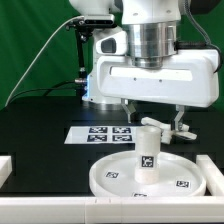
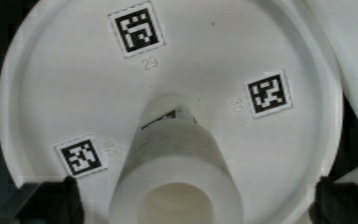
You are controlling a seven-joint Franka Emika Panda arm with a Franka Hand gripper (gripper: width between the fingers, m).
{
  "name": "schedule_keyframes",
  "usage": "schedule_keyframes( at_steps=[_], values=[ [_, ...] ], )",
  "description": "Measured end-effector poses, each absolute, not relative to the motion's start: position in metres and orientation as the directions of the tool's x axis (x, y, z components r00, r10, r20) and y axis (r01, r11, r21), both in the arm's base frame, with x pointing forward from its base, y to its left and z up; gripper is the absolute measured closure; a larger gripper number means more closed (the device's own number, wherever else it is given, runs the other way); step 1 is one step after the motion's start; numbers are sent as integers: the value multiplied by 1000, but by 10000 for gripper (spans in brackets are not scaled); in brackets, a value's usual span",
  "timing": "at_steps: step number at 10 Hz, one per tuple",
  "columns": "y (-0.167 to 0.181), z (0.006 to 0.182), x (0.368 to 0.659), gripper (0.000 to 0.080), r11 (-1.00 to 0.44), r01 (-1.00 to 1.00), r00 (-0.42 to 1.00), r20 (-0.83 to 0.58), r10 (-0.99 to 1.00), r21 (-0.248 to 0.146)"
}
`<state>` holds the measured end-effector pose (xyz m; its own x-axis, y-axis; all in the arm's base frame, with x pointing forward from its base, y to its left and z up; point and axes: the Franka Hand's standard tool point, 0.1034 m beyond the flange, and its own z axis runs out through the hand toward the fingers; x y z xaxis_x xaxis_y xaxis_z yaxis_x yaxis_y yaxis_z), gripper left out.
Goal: Assemble round table
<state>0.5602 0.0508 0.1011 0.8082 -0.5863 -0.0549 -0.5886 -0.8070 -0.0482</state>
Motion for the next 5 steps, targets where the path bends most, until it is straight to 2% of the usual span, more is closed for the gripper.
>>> schedule_keyframes(
  at_steps=[1, 3, 5],
  values=[
    [60, 104, 550, 150, -812, -581, 813, -61, -578, -46],
    [82, 111, 511, 150, -853, -521, 853, -63, -518, -38],
    [105, 115, 494, 150, -882, -471, 881, -59, -469, -24]
  ],
)
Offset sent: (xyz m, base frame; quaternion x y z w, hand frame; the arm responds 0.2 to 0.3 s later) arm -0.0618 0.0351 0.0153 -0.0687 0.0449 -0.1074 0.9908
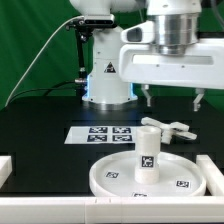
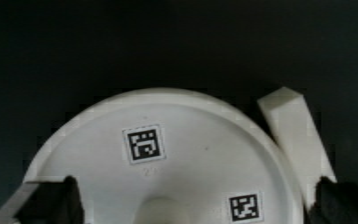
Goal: Assemble round table
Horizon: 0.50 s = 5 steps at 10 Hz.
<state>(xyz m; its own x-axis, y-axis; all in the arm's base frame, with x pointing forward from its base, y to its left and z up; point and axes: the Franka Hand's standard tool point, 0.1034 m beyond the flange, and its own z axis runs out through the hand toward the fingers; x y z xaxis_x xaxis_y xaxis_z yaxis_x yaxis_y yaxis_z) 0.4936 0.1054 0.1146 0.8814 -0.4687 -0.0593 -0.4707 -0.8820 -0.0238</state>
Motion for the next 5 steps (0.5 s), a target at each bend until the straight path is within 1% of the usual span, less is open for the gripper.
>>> schedule_keyframes(
  at_steps=[4, 5],
  values=[
    [106, 113, 491, 150, -881, -473, 880, -61, -471, -23],
    [112, 109, 470, 150, -870, -492, 870, -57, -490, -22]
  ],
)
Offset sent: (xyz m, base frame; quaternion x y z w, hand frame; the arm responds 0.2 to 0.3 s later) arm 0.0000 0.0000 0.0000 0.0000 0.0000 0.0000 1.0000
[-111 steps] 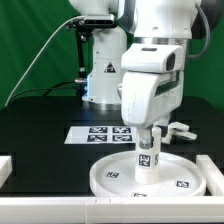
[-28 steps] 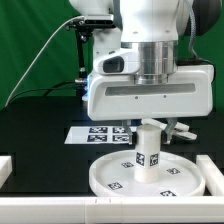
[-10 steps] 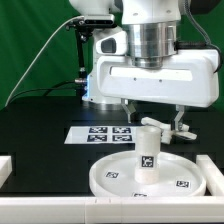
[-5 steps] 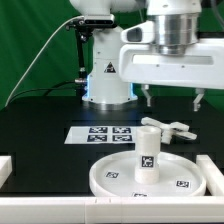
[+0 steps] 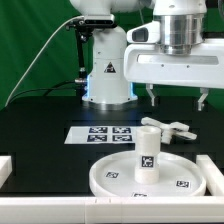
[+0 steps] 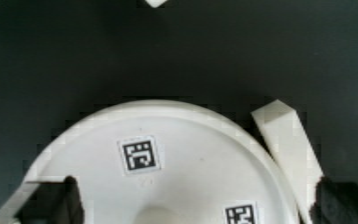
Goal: Assemble round table
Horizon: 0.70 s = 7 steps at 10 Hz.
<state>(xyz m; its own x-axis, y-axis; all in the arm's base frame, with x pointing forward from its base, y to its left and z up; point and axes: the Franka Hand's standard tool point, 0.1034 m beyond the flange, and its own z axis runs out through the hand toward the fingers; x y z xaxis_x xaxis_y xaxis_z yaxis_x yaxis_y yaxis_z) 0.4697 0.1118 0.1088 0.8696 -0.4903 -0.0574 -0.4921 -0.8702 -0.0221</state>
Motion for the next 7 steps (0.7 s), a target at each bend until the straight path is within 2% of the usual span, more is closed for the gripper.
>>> schedule_keyframes(
  at_steps=[3, 6, 7],
  values=[
    [120, 87, 408, 150, -863, -505, 862, -50, -504, -10],
    [119, 86, 410, 150, -869, -494, 868, -54, -493, -9],
    [115, 78, 404, 150, -860, -510, 860, -33, -509, -18]
  ],
)
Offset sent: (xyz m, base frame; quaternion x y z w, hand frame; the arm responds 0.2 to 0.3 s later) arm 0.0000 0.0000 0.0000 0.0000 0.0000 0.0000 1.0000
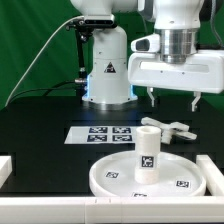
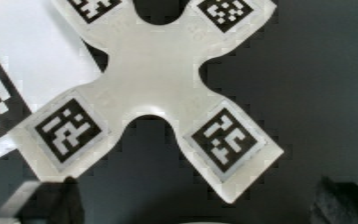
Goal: Assemble round table
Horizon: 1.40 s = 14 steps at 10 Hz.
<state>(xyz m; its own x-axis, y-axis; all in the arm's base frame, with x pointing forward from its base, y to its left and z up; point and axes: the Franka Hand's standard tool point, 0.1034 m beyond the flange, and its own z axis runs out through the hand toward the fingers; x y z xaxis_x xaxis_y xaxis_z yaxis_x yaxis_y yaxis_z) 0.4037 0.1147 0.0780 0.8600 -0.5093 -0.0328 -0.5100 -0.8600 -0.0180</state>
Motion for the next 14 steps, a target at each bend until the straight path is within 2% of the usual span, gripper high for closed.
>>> schedule_keyframes(
  at_steps=[3, 8, 10, 14],
  values=[
    [146, 64, 373, 150, -860, -510, 860, -2, -510, 21],
    [150, 64, 373, 150, -876, -483, 876, 5, -483, 8],
    [136, 64, 388, 150, -889, -459, 889, 7, -458, 1],
    [123, 35, 392, 150, -897, -441, 897, 26, -441, 18]
  ],
)
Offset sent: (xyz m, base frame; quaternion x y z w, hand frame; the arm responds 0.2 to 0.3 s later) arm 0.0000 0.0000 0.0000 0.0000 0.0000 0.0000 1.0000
